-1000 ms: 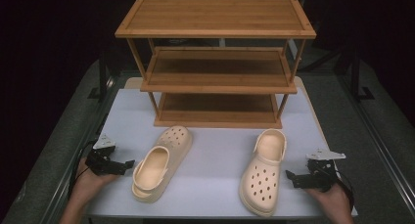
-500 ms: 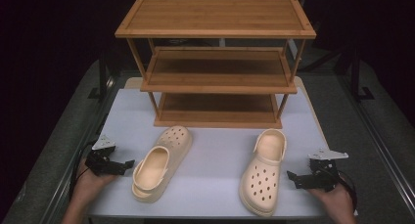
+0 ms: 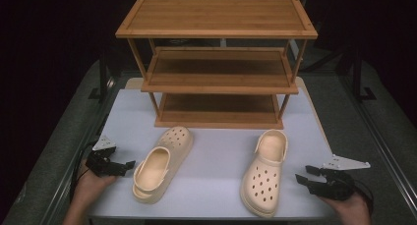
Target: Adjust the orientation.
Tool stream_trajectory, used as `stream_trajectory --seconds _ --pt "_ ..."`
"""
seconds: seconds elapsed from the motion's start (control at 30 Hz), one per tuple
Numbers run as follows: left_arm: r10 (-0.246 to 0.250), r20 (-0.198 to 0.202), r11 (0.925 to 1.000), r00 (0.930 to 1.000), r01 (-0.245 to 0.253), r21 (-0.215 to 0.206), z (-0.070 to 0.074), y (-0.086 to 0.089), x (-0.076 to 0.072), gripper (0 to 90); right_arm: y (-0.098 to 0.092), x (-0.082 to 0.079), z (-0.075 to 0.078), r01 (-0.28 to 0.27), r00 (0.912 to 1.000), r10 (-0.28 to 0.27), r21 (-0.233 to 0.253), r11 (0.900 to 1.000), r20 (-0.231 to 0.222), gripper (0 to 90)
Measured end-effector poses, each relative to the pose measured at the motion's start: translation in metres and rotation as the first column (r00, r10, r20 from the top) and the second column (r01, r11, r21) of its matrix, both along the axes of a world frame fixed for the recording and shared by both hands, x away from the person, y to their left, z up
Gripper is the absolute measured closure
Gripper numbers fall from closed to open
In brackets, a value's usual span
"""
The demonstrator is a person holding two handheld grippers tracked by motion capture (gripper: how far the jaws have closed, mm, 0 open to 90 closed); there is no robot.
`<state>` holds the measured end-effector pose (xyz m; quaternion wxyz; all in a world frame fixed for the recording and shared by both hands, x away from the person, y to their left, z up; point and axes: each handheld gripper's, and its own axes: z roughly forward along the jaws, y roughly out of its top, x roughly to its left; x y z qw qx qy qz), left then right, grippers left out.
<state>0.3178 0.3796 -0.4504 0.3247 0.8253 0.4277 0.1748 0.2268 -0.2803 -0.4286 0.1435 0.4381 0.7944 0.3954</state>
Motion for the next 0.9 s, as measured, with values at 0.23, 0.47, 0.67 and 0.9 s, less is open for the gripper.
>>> stream_trajectory --seconds 0.23,0.47,0.67,0.9 --pt "-0.001 -0.001 1.0 1.0 0.001 -0.001 0.0 0.0 0.0 0.0 0.016 -0.004 0.001 -0.205 0.9787 0.205 0.124 0.971 0.009 89.7" --pt "-0.001 -0.003 1.0 1.0 0.001 -0.002 0.0 0.0 0.0 0.0 0.026 -0.007 0.0 -0.297 0.9537 0.301 0.162 0.941 0.002 89.8" --pt "-0.001 -0.003 1.0 1.0 0.001 -0.002 0.0 0.0 0.0 0.0 0.029 -0.006 -0.001 -0.316 0.9469 0.322 0.172 0.933 -0.002 89.8" --pt "-0.001 -0.003 1.0 1.0 0.001 -0.002 0.0 0.0 0.0 0.0 0.033 -0.004 -0.001 -0.328 0.9431 0.332 0.167 0.93 -0.002 89.8"
